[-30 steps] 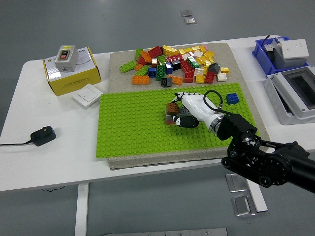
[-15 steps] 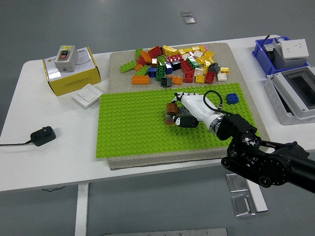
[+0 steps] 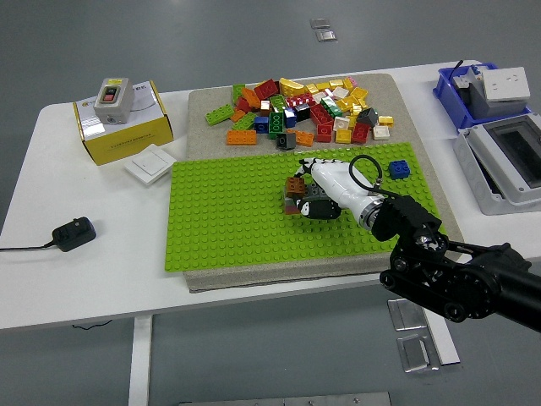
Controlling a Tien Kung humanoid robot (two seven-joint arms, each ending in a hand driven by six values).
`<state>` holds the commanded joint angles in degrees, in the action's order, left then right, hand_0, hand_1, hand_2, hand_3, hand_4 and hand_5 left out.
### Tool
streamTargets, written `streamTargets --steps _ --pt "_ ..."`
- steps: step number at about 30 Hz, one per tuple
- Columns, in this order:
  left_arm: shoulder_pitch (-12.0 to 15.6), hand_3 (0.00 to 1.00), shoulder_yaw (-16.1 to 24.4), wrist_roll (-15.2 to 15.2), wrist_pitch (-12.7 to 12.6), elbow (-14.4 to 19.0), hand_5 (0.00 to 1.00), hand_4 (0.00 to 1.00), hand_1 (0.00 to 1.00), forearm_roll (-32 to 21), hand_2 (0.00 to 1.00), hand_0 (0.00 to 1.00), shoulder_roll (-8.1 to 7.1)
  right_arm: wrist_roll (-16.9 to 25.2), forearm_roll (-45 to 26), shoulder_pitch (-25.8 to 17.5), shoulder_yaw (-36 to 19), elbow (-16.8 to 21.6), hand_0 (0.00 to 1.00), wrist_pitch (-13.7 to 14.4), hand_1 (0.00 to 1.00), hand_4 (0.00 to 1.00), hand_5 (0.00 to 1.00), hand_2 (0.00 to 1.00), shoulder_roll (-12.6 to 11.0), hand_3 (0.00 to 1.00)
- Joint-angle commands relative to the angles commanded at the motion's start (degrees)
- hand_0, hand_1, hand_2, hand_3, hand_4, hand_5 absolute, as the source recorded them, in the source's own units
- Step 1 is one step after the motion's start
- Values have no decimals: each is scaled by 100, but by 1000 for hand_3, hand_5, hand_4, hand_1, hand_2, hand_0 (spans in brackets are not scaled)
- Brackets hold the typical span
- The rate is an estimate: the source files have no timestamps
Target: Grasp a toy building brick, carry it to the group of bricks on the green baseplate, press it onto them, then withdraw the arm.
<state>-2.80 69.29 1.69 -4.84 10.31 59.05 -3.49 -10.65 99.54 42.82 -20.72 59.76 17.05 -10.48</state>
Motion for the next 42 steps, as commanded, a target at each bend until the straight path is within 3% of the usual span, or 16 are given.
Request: streamTargets --steps 42 --pt "20 591 -27 1 2 0 679 146 660 -18 563 658 0 1 -64 -7 27 -25 873 -15 903 555 376 942 1 776"
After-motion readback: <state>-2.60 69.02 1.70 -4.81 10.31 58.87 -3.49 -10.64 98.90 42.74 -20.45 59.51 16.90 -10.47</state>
